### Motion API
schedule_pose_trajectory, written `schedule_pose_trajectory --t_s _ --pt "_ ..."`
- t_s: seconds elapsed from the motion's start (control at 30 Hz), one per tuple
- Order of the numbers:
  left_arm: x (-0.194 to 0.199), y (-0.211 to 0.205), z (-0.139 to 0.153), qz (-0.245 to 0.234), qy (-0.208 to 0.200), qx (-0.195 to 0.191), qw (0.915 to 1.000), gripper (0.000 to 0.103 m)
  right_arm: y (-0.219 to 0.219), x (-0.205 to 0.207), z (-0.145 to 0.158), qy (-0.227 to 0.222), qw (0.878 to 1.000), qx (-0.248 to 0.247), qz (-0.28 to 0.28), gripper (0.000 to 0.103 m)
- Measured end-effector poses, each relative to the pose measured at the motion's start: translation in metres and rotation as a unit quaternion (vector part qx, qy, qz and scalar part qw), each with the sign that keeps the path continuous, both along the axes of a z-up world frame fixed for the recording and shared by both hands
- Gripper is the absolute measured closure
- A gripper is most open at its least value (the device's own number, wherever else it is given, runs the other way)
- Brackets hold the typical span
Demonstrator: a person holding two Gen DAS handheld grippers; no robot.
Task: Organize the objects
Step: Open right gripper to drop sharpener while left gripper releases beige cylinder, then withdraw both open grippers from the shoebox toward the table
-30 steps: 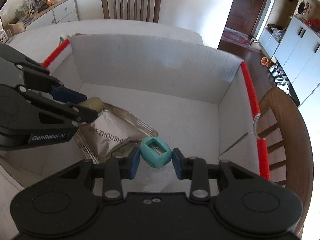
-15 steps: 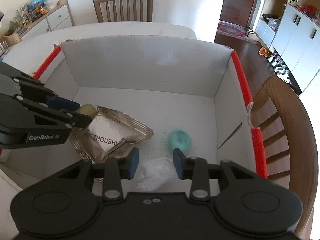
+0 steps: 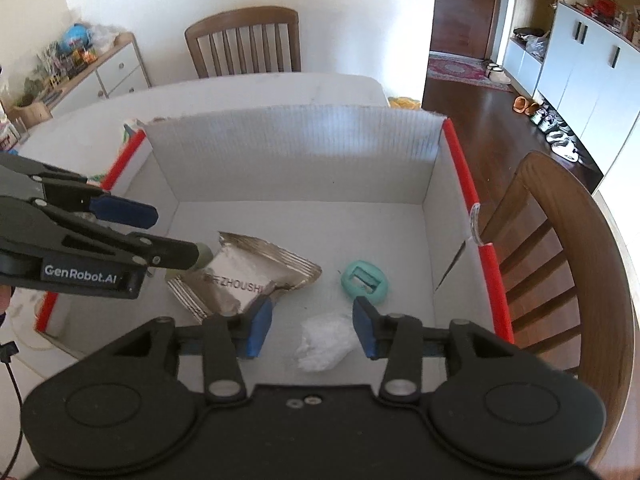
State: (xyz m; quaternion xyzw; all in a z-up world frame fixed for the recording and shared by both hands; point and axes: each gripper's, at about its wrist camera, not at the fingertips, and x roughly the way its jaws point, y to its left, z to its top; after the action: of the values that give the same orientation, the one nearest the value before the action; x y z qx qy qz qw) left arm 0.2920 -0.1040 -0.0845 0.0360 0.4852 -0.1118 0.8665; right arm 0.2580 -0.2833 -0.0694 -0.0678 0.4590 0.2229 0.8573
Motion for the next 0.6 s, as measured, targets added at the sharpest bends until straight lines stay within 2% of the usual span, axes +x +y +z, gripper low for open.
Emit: schedule_pose_trajectory --t_s 0.07,0.3,0.6 --pt "-0.005 0.004 0.005 0.000 -0.005 -0.005 1.0000 0.051 -0.002 -0.003 0.005 -0.006 1.000 0.006 -0.004 0.052" --pt "-0.023 0.023 0.024 0.001 -0.025 -0.020 0.9995 0.051 -0.001 -0.021 0.026 -0.022 0.999 0.033 -0.015 0.046" --pt "-0.054 0.051 0.043 -0.008 -0.057 -0.022 0.9981 0.041 0.019 -0.044 0.040 -0.036 0.997 0.051 -0.036 0.036"
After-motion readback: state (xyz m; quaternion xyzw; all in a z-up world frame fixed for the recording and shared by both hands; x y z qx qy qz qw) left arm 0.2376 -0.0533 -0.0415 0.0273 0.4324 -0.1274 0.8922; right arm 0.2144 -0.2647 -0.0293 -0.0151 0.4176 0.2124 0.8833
